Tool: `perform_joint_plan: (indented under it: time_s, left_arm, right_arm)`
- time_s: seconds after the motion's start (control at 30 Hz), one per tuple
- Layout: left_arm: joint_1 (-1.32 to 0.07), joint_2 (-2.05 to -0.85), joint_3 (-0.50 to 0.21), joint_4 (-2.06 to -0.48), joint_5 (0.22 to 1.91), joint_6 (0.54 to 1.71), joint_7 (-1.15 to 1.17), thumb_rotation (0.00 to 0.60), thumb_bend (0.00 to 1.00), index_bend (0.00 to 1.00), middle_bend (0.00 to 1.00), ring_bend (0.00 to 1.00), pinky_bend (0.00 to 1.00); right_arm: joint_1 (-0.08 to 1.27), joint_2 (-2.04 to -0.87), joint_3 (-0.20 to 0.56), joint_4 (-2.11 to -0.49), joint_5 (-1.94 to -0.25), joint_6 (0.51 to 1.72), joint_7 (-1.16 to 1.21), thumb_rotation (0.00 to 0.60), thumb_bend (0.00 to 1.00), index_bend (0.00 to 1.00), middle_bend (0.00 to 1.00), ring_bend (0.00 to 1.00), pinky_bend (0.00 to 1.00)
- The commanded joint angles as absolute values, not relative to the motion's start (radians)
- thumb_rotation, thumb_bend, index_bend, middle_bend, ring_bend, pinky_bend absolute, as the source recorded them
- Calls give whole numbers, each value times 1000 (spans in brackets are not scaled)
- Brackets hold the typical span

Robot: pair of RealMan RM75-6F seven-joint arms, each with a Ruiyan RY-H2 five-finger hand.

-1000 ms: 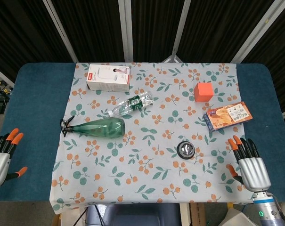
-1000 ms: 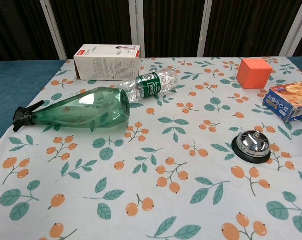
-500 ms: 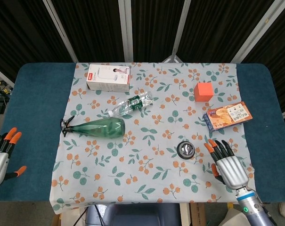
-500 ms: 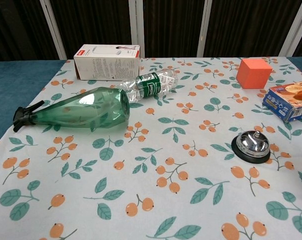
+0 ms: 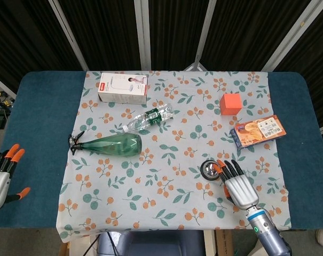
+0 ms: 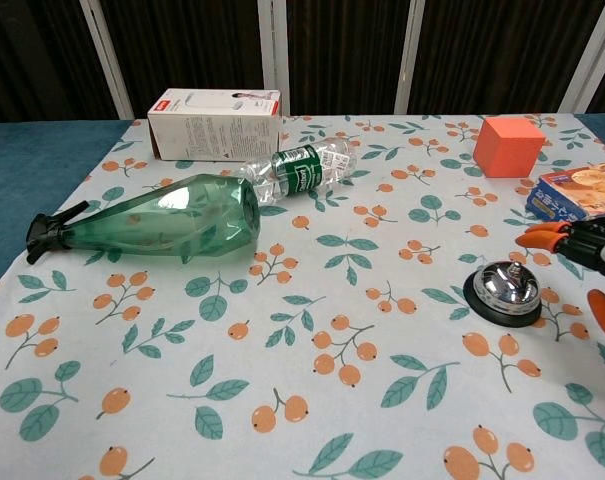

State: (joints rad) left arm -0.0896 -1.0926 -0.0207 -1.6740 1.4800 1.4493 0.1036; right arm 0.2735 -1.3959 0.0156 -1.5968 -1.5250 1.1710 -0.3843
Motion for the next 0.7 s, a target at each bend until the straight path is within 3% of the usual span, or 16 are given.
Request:
perform_joint_plan:
  time_s: [0.03,0.7]
  left_arm:
    - [-89,-1093,-21,-1674,1481,1450,103,600,11,0,0,0,0]
    - [-89,-1098,-19,-1670,1478,1448,114,600,11,0,0,0,0]
  right_arm:
    - [279,-1404,19,-1593,-1510,1162,-394,600,837,0,0,0,0]
    - [296,-1455,-26,-1515,-1438,1082,-492,600,837,0,0,0,0]
